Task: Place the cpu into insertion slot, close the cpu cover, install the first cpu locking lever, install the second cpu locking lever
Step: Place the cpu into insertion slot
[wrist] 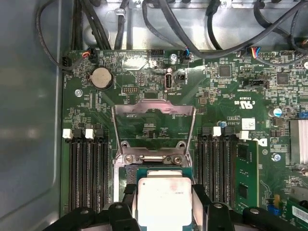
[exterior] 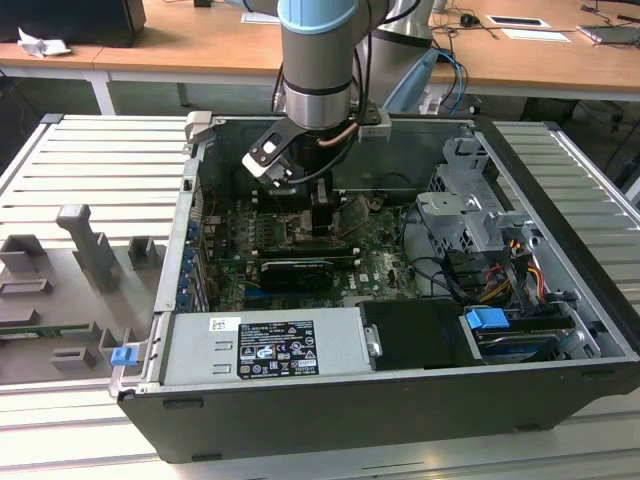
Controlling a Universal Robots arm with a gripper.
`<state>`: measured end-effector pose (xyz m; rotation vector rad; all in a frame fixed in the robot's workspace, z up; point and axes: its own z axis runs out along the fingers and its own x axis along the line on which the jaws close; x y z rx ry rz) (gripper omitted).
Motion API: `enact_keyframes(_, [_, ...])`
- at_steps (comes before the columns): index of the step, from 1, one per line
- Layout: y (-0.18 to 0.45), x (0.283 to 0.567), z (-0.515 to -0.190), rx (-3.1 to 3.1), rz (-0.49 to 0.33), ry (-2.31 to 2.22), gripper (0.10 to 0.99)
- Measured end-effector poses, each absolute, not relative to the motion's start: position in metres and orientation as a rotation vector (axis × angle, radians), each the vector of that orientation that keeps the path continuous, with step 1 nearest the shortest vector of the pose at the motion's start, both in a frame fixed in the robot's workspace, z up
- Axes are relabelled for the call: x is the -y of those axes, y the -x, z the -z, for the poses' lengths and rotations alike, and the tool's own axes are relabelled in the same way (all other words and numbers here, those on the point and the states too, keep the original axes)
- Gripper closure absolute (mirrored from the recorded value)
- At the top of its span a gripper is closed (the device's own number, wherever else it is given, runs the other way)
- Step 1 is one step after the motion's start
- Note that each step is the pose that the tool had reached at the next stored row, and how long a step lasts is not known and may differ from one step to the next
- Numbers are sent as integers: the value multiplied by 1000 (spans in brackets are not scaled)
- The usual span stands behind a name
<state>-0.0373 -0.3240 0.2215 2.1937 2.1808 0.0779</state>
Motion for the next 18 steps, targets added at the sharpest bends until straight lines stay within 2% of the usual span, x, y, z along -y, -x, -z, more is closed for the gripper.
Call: enact_keyframes(18, [42,317,-200,-2177,-75,-2200,545])
